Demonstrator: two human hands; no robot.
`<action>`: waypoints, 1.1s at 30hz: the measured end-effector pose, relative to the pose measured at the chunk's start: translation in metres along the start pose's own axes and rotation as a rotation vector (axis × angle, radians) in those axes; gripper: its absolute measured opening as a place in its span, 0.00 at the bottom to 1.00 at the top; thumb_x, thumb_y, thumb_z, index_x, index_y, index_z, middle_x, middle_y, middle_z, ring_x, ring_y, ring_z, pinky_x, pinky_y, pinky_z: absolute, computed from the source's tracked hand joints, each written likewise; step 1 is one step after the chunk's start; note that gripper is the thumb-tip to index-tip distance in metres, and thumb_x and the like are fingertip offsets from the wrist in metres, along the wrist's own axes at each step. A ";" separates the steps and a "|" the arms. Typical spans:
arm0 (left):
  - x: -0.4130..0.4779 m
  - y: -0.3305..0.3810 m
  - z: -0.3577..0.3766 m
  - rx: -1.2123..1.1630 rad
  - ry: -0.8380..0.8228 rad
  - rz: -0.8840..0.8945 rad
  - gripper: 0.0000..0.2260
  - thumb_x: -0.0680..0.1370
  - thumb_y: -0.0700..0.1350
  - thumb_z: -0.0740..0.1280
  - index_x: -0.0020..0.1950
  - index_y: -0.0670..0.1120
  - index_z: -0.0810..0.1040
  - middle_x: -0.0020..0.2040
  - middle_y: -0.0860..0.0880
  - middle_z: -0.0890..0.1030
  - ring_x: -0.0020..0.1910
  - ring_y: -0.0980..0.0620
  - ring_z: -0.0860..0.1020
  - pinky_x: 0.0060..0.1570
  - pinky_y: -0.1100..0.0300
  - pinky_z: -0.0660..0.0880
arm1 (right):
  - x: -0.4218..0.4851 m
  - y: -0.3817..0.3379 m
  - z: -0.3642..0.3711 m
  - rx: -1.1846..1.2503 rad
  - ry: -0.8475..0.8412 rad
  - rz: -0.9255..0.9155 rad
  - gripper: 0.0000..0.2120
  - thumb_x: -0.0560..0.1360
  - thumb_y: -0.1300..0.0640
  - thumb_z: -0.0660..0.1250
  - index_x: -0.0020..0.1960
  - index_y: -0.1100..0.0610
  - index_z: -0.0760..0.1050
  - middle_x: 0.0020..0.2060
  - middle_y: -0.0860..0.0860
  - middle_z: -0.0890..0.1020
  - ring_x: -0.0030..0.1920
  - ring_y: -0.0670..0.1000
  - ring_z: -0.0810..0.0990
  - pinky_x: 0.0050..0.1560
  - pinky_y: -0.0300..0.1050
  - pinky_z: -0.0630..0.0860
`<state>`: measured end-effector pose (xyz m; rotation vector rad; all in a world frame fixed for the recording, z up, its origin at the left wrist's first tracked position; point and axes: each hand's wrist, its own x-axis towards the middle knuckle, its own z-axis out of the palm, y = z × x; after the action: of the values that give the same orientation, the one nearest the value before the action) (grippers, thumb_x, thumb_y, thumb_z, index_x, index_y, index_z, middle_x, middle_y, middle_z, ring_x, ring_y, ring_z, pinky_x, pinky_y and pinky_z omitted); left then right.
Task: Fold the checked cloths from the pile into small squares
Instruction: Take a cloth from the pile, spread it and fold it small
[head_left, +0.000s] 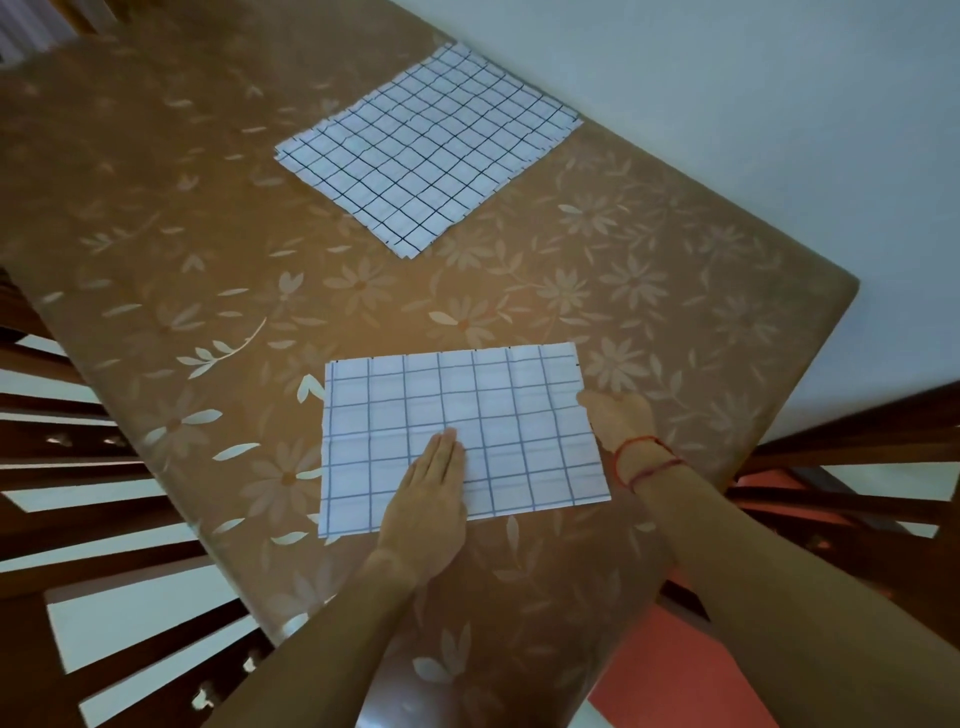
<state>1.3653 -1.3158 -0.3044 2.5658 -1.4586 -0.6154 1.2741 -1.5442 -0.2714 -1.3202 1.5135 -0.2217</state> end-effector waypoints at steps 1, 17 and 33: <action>0.000 0.000 0.000 -0.008 -0.001 -0.001 0.28 0.80 0.46 0.44 0.79 0.41 0.44 0.79 0.45 0.40 0.78 0.49 0.40 0.77 0.55 0.44 | 0.002 -0.001 -0.001 0.014 0.002 0.023 0.10 0.71 0.59 0.70 0.33 0.60 0.75 0.29 0.53 0.76 0.36 0.54 0.75 0.37 0.45 0.71; -0.007 -0.002 -0.009 -0.074 0.011 0.070 0.31 0.78 0.55 0.39 0.79 0.43 0.46 0.80 0.47 0.45 0.79 0.51 0.44 0.77 0.54 0.48 | -0.021 0.011 -0.006 0.151 0.077 -0.050 0.14 0.70 0.61 0.73 0.28 0.55 0.74 0.23 0.50 0.74 0.28 0.52 0.73 0.37 0.48 0.76; -0.038 -0.012 0.001 0.059 0.107 0.087 0.32 0.74 0.40 0.69 0.76 0.41 0.62 0.75 0.41 0.66 0.74 0.43 0.64 0.72 0.49 0.62 | -0.116 0.054 -0.019 0.506 -0.370 0.318 0.04 0.75 0.65 0.67 0.47 0.66 0.74 0.38 0.60 0.79 0.32 0.55 0.84 0.28 0.42 0.78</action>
<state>1.3575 -1.2773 -0.2978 2.5194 -1.5652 -0.4231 1.2060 -1.4405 -0.2357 -0.6646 1.2218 -0.1329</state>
